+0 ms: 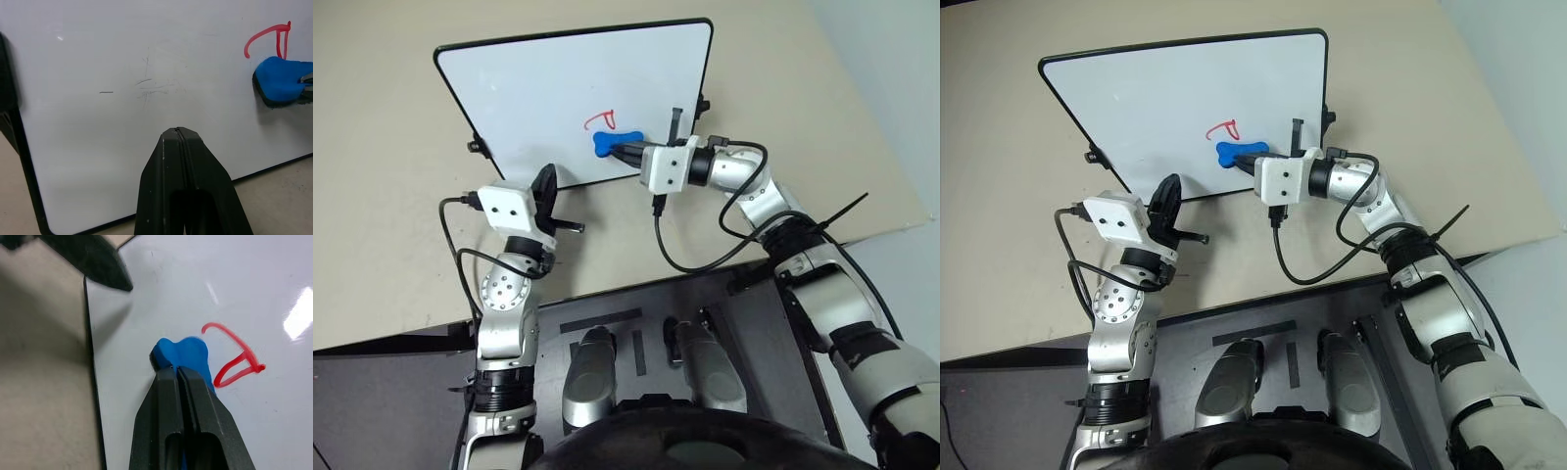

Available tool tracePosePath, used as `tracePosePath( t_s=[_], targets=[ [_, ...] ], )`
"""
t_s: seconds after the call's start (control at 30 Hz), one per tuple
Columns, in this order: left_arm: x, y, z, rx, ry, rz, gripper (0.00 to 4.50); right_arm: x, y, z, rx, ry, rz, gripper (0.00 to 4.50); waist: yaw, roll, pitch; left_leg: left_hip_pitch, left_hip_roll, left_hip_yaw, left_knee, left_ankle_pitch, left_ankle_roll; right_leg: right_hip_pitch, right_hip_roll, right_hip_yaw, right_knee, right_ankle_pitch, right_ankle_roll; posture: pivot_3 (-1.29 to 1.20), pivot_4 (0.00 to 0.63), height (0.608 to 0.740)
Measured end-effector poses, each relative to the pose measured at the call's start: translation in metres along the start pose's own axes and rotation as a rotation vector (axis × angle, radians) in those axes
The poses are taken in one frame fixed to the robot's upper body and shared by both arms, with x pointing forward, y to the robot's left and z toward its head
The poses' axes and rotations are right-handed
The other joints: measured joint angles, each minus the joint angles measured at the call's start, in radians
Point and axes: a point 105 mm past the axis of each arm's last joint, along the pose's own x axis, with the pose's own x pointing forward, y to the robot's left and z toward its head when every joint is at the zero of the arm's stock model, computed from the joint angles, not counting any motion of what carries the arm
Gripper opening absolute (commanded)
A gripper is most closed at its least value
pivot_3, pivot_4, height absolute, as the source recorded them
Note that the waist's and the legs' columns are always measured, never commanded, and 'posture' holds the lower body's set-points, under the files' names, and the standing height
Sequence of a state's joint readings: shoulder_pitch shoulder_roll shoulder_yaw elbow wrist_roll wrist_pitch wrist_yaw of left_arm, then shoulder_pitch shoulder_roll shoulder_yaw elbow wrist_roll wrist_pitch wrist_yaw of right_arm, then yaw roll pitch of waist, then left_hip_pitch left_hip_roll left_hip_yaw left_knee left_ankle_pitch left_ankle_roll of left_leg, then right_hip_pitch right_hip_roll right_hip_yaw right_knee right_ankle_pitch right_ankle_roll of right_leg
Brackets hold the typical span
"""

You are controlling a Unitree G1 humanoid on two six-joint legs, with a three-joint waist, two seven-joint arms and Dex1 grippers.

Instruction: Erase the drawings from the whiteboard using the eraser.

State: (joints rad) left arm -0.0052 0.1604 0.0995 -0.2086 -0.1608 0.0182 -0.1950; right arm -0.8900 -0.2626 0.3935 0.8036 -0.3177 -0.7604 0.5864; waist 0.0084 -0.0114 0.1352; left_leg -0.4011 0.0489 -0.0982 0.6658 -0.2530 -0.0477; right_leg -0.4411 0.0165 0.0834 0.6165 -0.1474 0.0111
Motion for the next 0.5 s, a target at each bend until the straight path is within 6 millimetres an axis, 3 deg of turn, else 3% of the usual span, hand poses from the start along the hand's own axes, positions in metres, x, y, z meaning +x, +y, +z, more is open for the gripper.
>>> tracePosePath(
  t_s=[0.2, 0.5],
  targets=[
    [0.001, 0.000, 0.001, 0.003, -0.006, 0.001, 0.00, 0.002, -0.008, 0.001, -0.097, -0.011, -0.058, 0.02, 0.000, 0.000, 0.000, 0.000, 0.000, 0.000, 0.000, 0.001, 0.001, -0.002, 0.000, 0.000, -0.001, 0.005, -0.002, 0.00, 0.150, 0.740],
    [0.003, -0.001, 0.000, 0.001, -0.006, -0.004, 0.00, 0.001, -0.043, 0.011, -0.198, -0.038, -0.208, 0.02, -0.003, 0.000, 0.000, 0.001, 0.000, -0.001, 0.000, 0.001, 0.002, -0.005, 0.000, -0.002, -0.006, 0.015, -0.003, 0.00, 0.150, 0.740]
  ],
)
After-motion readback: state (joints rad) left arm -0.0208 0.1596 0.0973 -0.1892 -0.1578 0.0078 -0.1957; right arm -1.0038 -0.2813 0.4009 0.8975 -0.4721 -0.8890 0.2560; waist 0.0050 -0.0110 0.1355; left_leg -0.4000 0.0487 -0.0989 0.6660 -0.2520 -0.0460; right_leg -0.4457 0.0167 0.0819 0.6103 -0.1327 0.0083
